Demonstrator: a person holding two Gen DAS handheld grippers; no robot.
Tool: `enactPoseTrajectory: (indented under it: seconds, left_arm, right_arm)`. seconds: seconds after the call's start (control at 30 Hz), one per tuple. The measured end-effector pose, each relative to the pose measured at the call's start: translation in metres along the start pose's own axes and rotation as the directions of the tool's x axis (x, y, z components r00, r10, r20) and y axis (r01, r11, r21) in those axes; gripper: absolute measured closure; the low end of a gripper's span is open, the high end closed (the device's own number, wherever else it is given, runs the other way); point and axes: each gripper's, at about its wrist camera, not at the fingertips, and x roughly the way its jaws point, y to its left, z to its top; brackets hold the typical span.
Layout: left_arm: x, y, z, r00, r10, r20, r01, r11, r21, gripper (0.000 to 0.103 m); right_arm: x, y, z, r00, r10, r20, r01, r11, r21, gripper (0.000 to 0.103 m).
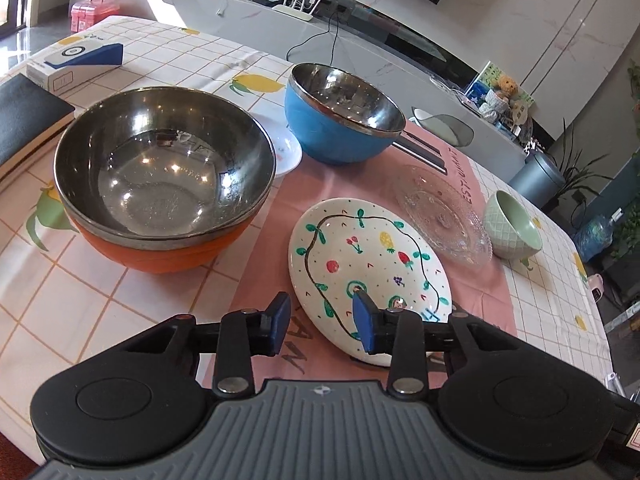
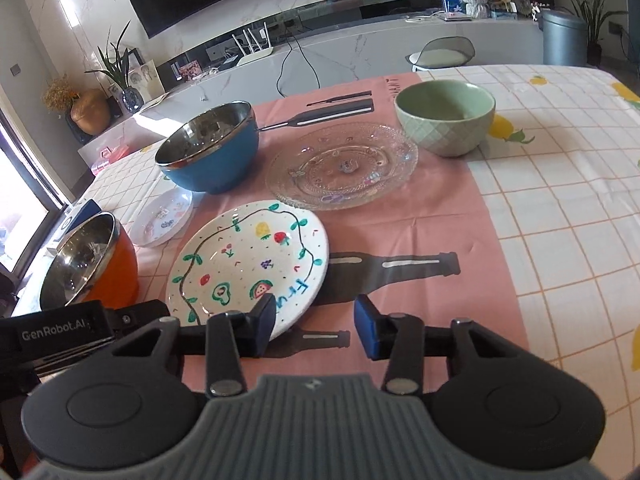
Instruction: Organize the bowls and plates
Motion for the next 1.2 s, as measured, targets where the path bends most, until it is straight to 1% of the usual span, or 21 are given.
enactPoseTrajectory:
  seconds: [0.07, 0.13, 0.23, 0.33, 0.43, 0.47, 0.5, 0.53, 0.6, 0.67, 0.7, 0.73, 0.8, 0.83, 0.9, 1.03, 1.2]
  left_arm:
    - [0.009, 0.001, 0.001, 1.0, 0.001, 0.004, -0.001, 1.0, -0.026, 0.063]
    - [0.015, 0.003, 0.0, 1.0, 0.005, 0.004, -0.005, 0.999, -0.046, 0.063]
    - [0.022, 0.004, -0.001, 1.0, 0.004, 0.014, -0.003, 0.998, -0.06, 0.063]
    - [0.023, 0.0, -0.001, 0.999, 0.02, 0.04, -0.019, 0.999, -0.046, 0.063]
    - [0.023, 0.001, -0.002, 0.999, 0.024, 0.047, -0.022, 0.998, -0.056, 0.063]
    - [0.023, 0.0, -0.002, 0.998, 0.031, 0.047, -0.029, 0.998, -0.052, 0.064]
    - [0.023, -0.001, -0.002, 0.998, 0.036, 0.047, -0.033, 0.998, -0.049, 0.065]
    - [0.023, -0.002, -0.002, 0.998, 0.045, 0.047, -0.043, 0.998, -0.046, 0.067]
    - [0.023, -0.003, -0.003, 0.997, 0.058, 0.048, -0.056, 0.998, -0.041, 0.07]
    - [0.023, -0.002, -0.003, 0.997, 0.065, 0.046, -0.063, 0.997, -0.048, 0.075]
    - [0.023, -0.002, -0.002, 0.996, 0.073, 0.044, -0.071, 0.996, -0.049, 0.077]
    - [0.023, -0.002, -0.002, 0.996, 0.081, 0.042, -0.078, 0.996, -0.048, 0.08]
    - [0.022, -0.002, -0.002, 0.995, 0.089, 0.038, -0.087, 0.995, -0.05, 0.082]
    - [0.022, -0.002, -0.002, 0.995, 0.095, 0.034, -0.093, 0.994, -0.051, 0.084]
    - [0.019, 0.0, -0.004, 0.995, 0.096, 0.027, -0.094, 0.994, -0.054, 0.086]
    - [0.011, 0.006, -0.011, 0.997, 0.072, 0.009, -0.071, 0.995, -0.067, 0.087]
    - [0.0, 0.006, -0.023, 0.999, 0.051, -0.004, -0.051, 0.998, -0.048, 0.088]
  right_arm:
    - [0.009, -0.003, 0.004, 1.0, 0.021, 0.0, -0.021, 1.0, 0.016, 0.068]
    - [0.017, -0.005, 0.008, 0.999, 0.035, 0.009, -0.035, 0.999, 0.021, 0.07]
    - [0.03, -0.009, 0.013, 0.999, 0.052, 0.017, -0.052, 0.998, 0.023, 0.071]
    - [0.041, -0.016, 0.017, 0.998, 0.062, 0.013, -0.062, 0.997, 0.036, 0.072]
    - [0.045, -0.019, 0.019, 0.995, 0.094, 0.021, -0.095, 0.994, 0.048, 0.072]
    - [0.045, -0.02, 0.019, 0.994, 0.104, 0.021, -0.105, 0.993, 0.051, 0.073]
    - [0.047, -0.019, 0.019, 0.993, 0.116, 0.017, -0.117, 0.992, 0.056, 0.077]
    - [0.047, -0.019, 0.019, 0.992, 0.127, 0.012, -0.128, 0.99, 0.061, 0.079]
    - [0.047, -0.019, 0.019, 0.992, 0.122, 0.02, -0.123, 0.99, 0.063, 0.08]
    - [0.047, -0.02, 0.018, 0.993, 0.113, 0.025, -0.114, 0.991, 0.071, 0.086]
    - [0.047, -0.022, 0.017, 0.994, 0.108, 0.025, -0.109, 0.991, 0.078, 0.092]
    - [0.047, -0.024, 0.017, 0.994, 0.108, 0.024, -0.11, 0.99, 0.088, 0.093]
    - [0.046, -0.027, 0.017, 0.993, 0.117, 0.017, -0.118, 0.987, 0.108, 0.094]
    - [0.045, -0.027, 0.017, 0.993, 0.116, 0.012, -0.117, 0.987, 0.111, 0.094]
    - [0.042, -0.025, 0.015, 0.994, 0.111, 0.005, -0.111, 0.988, 0.107, 0.094]
    - [0.03, -0.028, 0.007, 0.993, 0.118, -0.01, -0.116, 0.985, 0.129, 0.095]
    - [0.016, -0.033, -0.007, 0.993, 0.114, -0.026, -0.109, 0.984, 0.139, 0.095]
